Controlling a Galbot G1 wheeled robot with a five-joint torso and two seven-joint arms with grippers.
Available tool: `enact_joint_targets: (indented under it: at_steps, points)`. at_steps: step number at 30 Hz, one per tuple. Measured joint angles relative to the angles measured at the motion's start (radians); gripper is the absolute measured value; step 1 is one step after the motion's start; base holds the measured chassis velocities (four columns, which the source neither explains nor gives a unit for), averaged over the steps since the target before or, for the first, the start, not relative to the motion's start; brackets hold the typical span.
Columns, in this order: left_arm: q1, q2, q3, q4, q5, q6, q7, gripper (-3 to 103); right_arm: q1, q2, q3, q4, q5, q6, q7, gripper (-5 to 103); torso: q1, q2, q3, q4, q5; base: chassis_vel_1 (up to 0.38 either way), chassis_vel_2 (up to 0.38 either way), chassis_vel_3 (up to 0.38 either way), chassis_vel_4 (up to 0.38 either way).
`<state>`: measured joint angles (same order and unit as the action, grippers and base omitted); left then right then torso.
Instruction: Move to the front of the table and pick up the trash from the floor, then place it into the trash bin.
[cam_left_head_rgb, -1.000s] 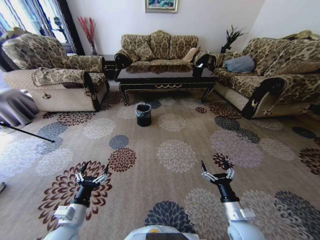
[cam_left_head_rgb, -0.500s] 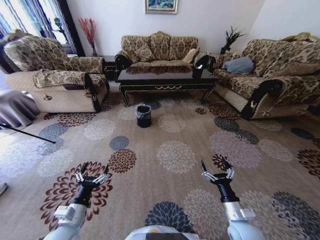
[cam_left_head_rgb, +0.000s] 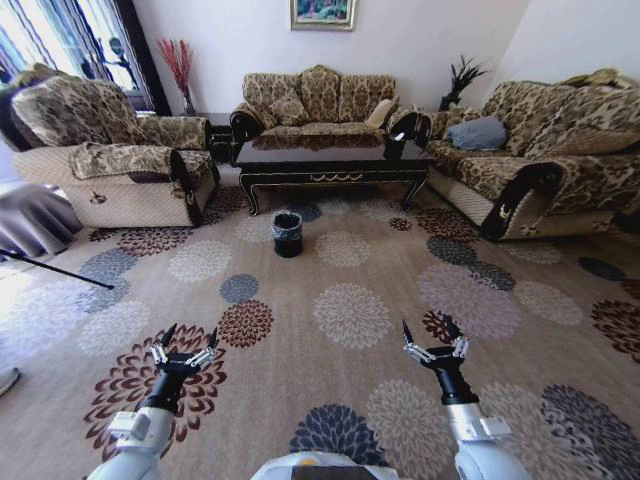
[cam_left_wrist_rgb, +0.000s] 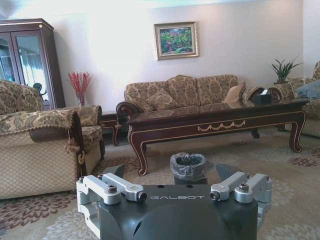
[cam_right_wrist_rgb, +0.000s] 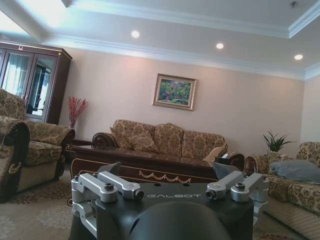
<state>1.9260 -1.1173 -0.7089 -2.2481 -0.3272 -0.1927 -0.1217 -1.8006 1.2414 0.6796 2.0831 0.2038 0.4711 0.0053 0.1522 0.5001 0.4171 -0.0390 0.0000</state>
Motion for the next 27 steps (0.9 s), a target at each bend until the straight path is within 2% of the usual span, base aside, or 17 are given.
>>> enact_joint_targets:
  at_steps: [27]
  points:
    - [0.000,0.000,0.000,0.000,0.000,0.000,0.000,100,0.000,0.000,0.000,0.000,0.000,0.000,0.000,100,0.042,0.112,0.070,0.0000,0.0000,0.000,0.000,0.000,0.000]
